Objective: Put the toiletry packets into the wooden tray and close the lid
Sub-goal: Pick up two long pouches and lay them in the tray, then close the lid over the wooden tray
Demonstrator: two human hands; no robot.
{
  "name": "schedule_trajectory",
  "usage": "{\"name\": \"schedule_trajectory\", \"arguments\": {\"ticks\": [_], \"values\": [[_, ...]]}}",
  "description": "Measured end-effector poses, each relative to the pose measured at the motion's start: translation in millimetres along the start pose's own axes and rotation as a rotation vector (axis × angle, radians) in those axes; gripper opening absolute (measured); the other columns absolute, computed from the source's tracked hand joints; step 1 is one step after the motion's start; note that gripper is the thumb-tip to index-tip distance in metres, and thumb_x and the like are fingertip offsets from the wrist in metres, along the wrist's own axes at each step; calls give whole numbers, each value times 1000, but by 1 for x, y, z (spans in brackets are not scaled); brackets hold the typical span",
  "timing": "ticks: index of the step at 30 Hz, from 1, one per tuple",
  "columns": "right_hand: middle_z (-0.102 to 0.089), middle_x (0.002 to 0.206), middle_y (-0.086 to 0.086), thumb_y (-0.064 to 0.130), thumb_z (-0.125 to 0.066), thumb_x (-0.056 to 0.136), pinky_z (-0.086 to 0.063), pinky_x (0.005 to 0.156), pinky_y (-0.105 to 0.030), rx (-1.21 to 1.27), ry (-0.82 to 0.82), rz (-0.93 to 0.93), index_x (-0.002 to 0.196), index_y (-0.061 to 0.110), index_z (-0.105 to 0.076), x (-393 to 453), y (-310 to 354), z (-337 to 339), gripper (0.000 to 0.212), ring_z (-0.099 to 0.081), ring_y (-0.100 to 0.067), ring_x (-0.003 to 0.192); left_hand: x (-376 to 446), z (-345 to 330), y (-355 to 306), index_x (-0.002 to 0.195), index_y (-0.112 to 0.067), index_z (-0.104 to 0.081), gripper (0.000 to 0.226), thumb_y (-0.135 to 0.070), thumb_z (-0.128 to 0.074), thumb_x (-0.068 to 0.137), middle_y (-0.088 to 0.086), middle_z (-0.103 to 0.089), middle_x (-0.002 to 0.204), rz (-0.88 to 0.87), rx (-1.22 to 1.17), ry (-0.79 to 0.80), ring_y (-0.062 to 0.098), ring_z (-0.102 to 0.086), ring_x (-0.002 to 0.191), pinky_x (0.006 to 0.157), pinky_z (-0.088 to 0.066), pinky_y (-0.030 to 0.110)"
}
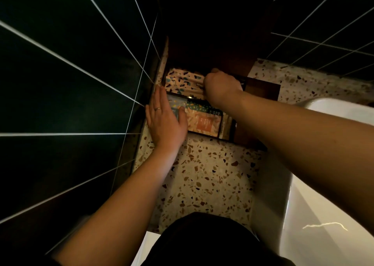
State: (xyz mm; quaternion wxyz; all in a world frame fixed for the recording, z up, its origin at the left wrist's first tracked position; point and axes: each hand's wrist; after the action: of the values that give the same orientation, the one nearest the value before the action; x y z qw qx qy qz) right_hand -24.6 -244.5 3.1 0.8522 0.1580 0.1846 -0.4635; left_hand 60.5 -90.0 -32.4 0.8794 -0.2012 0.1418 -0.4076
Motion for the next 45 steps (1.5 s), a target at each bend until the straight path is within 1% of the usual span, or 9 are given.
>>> {"name": "schedule_trajectory", "arguments": {"ticks": [10,16,20,25,27,30,37,41,45], "values": [[-54,121,-15,7,-60,92,-50,76,-38,101,-62,106,113,6,-67,-15,-18,-11,23,-62,-37,98,0,1,-2,160,-12,-20,74,-39,-51,98,10,-22,167,15,-33,2,26,-20,154,126,-7,44],[-50,133,-12,21,-56,96,-50,94,-39,334,-76,135,126,14,-64,-41,-26,4,32,-57,-34,113,4,11,-11,160,-17,-17,74,-39,-52,98,8,-20,168,66,-131,53,26,-18,154,127,-8,48],[-60,124,-7,26,-57,97,-47,67,-23,596,-74,-49,131,19,-60,-59,-42,19,35,-64,-20,89,13,18,-19,159,-20,-20,72,-38,-54,97,6,-20,167,80,-257,80,28,-21,153,123,-21,52],[-63,122,-1,26,-59,95,-48,83,-29,969,-160,-319,143,18,-49,-67,-69,35,50,-60,-19,107,39,27,-34,159,-29,-22,71,-34,-57,98,-1,-25,166,75,-550,134,21,-27,151,120,-31,51],[-64,120,-3,26,-59,94,-48,79,-29,1042,-167,-353,150,19,-39,-65,-76,43,59,-59,-19,100,52,33,-42,159,-31,-22,71,-33,-58,97,-2,-29,164,86,-637,148,20,-32,149,120,-32,47],[-61,130,-4,17,-59,95,-49,98,-37,1112,-138,-325,154,16,-26,-62,-78,56,68,-60,-23,112,70,41,-55,160,-30,-18,72,-31,-57,99,-1,-34,162,123,-716,193,21,-36,147,118,-34,40],[-60,130,0,10,-57,95,-55,91,-43,1166,-108,-313,155,18,-23,-60,-76,63,70,-65,-26,104,90,54,-67,161,-25,-18,63,-21,-48,106,1,-30,164,186,-865,259,20,-31,149,122,-29,44],[-57,134,4,7,-49,99,-55,89,-42,1248,-92,-325,155,22,-23,-67,-74,63,64,-63,-25,108,88,60,-66,161,-25,-15,58,-29,-40,109,1,-27,166,214,-904,261,20,-30,150,118,-28,36],[-53,143,4,12,-41,103,-53,75,-35,1335,-123,-342,154,23,-26,-77,-73,59,54,-64,-26,109,85,66,-62,160,-35,-17,53,-44,-28,109,-2,-30,165,213,-946,254,20,-32,150,121,-29,45]]}}
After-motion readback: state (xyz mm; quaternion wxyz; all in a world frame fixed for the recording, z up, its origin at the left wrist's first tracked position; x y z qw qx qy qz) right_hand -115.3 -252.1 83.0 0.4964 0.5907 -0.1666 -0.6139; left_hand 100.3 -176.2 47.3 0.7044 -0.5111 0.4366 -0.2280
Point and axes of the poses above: each hand's wrist, its own x-axis towards the middle knuckle, its own z-axis out of the back of the hand, y = z × x
